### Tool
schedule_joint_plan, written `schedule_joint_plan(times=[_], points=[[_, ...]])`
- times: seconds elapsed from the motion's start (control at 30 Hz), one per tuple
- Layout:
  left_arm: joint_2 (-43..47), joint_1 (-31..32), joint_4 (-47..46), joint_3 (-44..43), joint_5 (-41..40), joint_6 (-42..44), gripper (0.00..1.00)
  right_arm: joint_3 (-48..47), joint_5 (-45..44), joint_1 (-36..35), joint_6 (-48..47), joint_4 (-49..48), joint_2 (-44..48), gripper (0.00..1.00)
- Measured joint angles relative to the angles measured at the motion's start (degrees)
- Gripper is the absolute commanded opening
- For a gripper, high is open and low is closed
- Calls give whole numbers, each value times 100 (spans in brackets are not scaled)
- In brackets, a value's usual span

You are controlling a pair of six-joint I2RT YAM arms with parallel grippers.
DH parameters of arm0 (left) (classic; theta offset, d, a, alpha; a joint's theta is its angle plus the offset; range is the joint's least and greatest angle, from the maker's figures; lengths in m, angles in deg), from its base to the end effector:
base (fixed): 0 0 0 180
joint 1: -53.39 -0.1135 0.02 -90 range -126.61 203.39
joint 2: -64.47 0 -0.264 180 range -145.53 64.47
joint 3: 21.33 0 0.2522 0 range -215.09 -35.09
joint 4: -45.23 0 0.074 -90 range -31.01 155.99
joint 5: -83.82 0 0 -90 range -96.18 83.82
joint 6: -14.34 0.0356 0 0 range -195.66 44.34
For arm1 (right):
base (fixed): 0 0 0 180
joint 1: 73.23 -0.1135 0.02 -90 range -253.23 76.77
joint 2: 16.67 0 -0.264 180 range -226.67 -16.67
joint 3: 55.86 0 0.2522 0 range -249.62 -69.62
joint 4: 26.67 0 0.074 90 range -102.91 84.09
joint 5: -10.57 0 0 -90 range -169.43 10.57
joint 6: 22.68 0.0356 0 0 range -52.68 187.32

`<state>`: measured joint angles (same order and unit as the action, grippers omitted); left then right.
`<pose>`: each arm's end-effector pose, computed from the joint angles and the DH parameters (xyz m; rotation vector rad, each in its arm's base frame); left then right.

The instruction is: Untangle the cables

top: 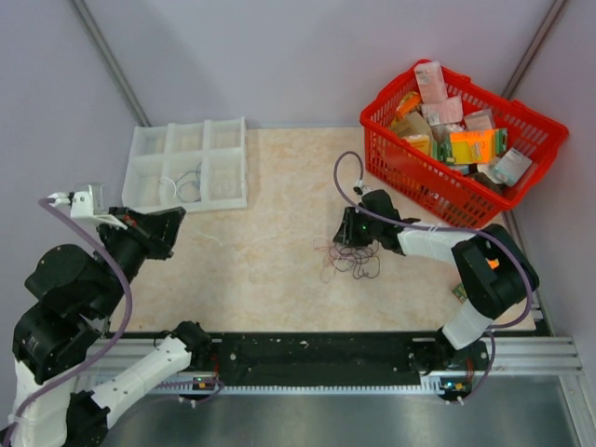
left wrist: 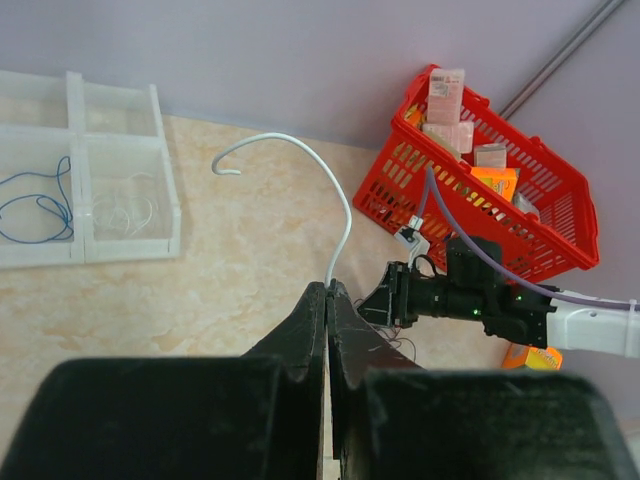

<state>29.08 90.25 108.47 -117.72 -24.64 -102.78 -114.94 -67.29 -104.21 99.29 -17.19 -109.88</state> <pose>0.0346 -0.0118 0.4828 -0.1148 1.6374 -0.6027 0.2725 0.1723 0.1605 -0.0903 2.4475 0.7693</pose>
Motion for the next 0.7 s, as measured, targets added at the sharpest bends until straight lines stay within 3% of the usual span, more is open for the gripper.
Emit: schedule_joint_plan(times=[0.2, 0.4, 0.5, 0.57, 0.7], points=[[116, 0, -2, 72, 4, -26, 0, -249, 90, -2, -114, 114, -9, 20], [109, 0, 4, 79, 20, -26, 0, -286, 212, -4, 2, 197, -9, 43], [111, 0, 7, 81, 20, -28, 0, -286, 146, -15, 48, 365, 4, 46], [114, 0, 4, 105, 22, -31, 0, -278, 142, -37, 109, 481, 28, 43], [114, 0, -2, 219, 61, -55, 0, -267, 280, -125, 302, 492, 59, 25]])
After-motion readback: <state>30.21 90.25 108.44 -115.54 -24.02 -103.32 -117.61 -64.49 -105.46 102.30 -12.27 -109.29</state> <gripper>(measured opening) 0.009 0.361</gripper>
